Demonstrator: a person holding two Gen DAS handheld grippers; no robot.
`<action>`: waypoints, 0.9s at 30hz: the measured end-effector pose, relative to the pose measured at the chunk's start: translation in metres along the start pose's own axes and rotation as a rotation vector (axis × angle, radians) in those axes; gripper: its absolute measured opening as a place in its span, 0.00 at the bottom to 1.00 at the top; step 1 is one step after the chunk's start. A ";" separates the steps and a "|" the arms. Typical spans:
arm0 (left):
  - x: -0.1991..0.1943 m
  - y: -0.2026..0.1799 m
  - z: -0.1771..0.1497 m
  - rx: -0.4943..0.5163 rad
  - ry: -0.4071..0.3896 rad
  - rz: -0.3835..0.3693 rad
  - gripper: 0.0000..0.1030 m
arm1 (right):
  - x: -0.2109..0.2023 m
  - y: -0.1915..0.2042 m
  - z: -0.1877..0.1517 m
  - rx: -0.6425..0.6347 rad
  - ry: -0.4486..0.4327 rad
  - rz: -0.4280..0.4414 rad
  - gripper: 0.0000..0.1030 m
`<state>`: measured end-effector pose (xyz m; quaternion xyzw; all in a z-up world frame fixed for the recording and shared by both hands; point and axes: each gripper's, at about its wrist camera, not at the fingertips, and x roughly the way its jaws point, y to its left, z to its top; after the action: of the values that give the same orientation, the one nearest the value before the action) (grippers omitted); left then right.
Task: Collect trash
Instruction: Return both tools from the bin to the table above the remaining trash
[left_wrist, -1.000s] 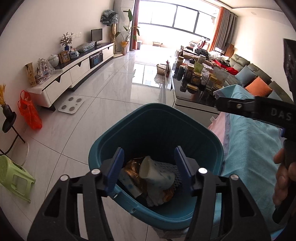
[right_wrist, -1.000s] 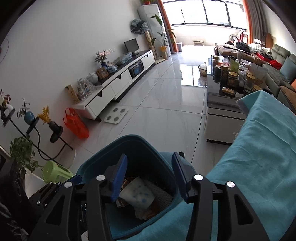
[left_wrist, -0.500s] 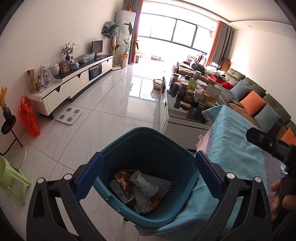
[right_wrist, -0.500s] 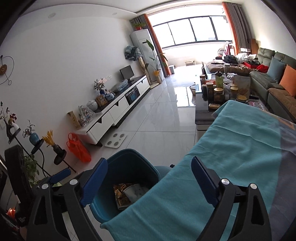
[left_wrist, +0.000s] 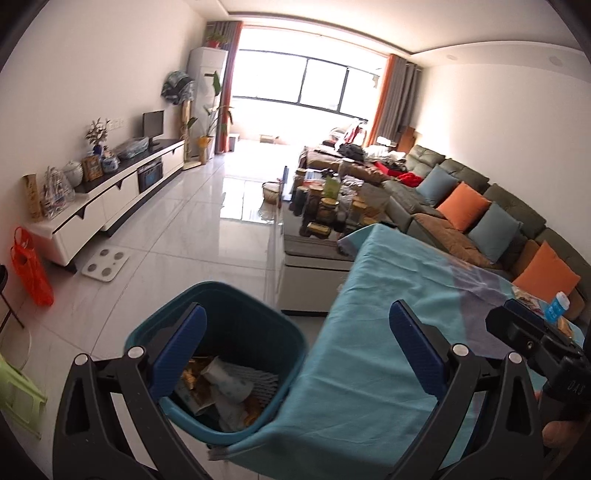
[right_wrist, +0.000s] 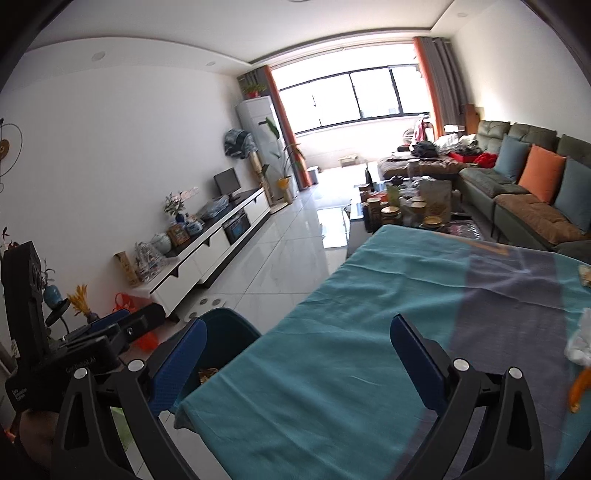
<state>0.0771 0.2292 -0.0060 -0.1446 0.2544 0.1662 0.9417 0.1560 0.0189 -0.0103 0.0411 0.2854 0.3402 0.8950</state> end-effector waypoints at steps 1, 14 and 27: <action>-0.003 -0.010 0.000 0.012 -0.007 -0.018 0.95 | -0.008 -0.006 -0.001 0.005 -0.009 -0.017 0.93; -0.017 -0.124 -0.008 0.154 -0.060 -0.208 0.95 | -0.094 -0.065 -0.020 0.046 -0.123 -0.213 0.93; -0.021 -0.187 -0.027 0.219 -0.045 -0.346 0.95 | -0.151 -0.093 -0.048 0.072 -0.164 -0.376 0.93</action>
<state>0.1211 0.0455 0.0182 -0.0791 0.2214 -0.0236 0.9717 0.0930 -0.1533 -0.0023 0.0468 0.2263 0.1523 0.9609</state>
